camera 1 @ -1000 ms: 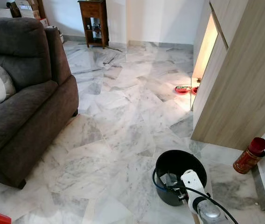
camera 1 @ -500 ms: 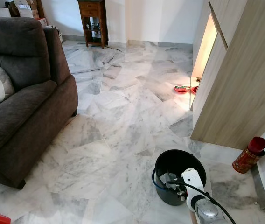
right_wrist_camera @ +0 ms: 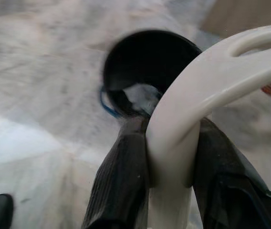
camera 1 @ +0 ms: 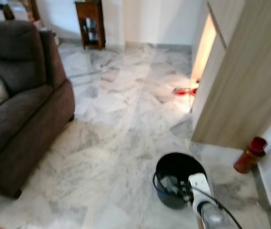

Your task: Sweep floor

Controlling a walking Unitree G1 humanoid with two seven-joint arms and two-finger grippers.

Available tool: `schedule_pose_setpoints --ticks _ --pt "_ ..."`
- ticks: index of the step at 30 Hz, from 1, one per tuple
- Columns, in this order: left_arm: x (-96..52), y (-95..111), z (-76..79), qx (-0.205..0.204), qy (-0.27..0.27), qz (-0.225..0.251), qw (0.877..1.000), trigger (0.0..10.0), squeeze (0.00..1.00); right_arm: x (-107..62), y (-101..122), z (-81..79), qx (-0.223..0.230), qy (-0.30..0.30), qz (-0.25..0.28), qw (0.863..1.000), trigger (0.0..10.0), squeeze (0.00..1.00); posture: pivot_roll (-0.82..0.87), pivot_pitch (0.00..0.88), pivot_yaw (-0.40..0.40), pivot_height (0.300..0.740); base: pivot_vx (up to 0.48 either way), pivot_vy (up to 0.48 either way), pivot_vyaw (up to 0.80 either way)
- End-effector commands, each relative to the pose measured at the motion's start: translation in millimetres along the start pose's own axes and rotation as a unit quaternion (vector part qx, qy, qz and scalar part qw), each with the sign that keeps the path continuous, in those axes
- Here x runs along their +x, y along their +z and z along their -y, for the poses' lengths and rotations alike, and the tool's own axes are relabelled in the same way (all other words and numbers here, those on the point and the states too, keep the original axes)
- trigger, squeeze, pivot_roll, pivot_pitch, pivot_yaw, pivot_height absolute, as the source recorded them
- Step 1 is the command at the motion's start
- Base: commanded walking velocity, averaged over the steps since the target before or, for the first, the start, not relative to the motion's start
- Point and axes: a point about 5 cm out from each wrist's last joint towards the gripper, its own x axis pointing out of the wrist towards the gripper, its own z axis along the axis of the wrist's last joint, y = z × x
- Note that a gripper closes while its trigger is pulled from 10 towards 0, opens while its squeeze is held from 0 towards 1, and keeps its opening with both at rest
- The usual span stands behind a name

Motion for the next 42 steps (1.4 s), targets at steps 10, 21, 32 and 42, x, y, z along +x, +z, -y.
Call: schedule_pose_setpoints --ticks 10,21,32,42 --pt "1.5 2 1.5 0.018 -0.013 -0.003 1.0 10.0 0.0 -7.2 -31 -9.3 0.031 -0.022 -0.063 0.997 10.0 0.0 0.04 0.009 -0.002 0.74 0.0 0.0 -0.8" --pt "0.4 1 -1.2 0.035 0.0 -0.005 0.999 10.0 0.0 -19.1 -60 4.7 0.037 -0.037 -0.105 0.993 10.0 0.0 0.05 0.0 0.008 0.74 0.0 0.0 -0.8" --pt "3.2 12 -12.2 0.065 0.003 -0.003 0.998 10.0 0.0 -22.5 -68 1.9 0.063 -0.042 -0.118 0.99 10.0 0.0 0.04 0.0 0.062 0.74 0.0 0.0 -0.8" --pt "4.6 17 -14.3 0.087 -0.012 -0.002 0.996 10.0 0.0 -26.2 -77 -2.0 0.078 -0.053 -0.129 0.987 10.0 0.0 0.01 0.0 0.089 0.74 0.0 -0.084 -0.8"
